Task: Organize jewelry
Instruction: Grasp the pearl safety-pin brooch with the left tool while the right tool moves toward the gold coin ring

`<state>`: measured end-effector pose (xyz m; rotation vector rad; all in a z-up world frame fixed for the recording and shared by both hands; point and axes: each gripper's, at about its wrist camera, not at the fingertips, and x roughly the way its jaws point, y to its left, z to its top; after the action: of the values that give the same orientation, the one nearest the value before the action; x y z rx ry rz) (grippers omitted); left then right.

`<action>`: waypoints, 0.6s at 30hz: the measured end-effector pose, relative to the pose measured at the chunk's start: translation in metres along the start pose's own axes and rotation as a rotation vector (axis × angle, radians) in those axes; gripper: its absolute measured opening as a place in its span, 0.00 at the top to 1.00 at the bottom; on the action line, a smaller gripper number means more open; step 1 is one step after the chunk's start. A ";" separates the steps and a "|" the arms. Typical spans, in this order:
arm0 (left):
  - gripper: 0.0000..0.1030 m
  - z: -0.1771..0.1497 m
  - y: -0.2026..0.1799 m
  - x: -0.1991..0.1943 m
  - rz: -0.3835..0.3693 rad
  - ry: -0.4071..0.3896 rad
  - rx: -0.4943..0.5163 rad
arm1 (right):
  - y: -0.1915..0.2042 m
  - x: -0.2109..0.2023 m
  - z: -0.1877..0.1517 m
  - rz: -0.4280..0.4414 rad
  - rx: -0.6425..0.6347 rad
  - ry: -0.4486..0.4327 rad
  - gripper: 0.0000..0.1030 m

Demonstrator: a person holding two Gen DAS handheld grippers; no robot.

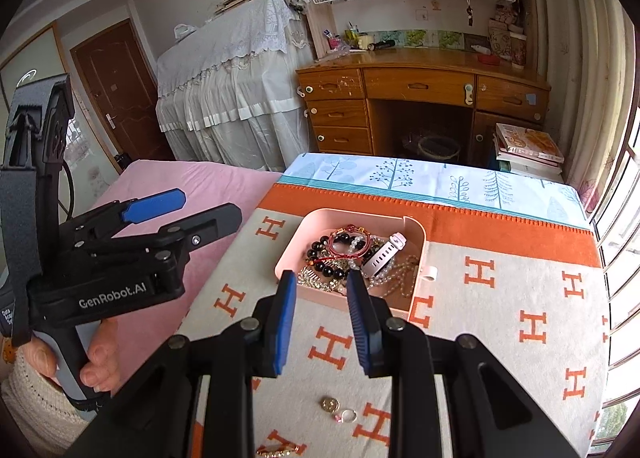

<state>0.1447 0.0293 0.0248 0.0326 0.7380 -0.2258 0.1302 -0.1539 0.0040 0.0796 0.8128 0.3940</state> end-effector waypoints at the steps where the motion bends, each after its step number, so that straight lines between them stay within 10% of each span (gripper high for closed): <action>1: 0.20 -0.004 -0.002 -0.005 -0.002 -0.004 0.011 | 0.002 -0.004 -0.004 -0.004 -0.006 -0.004 0.74; 18: 0.23 -0.138 -0.062 0.017 -0.063 0.217 0.232 | -0.028 -0.007 -0.112 -0.074 0.116 0.082 0.74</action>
<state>0.0523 -0.0194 -0.0854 0.2579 0.9270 -0.3712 0.0538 -0.1909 -0.0749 0.1421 0.9171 0.2815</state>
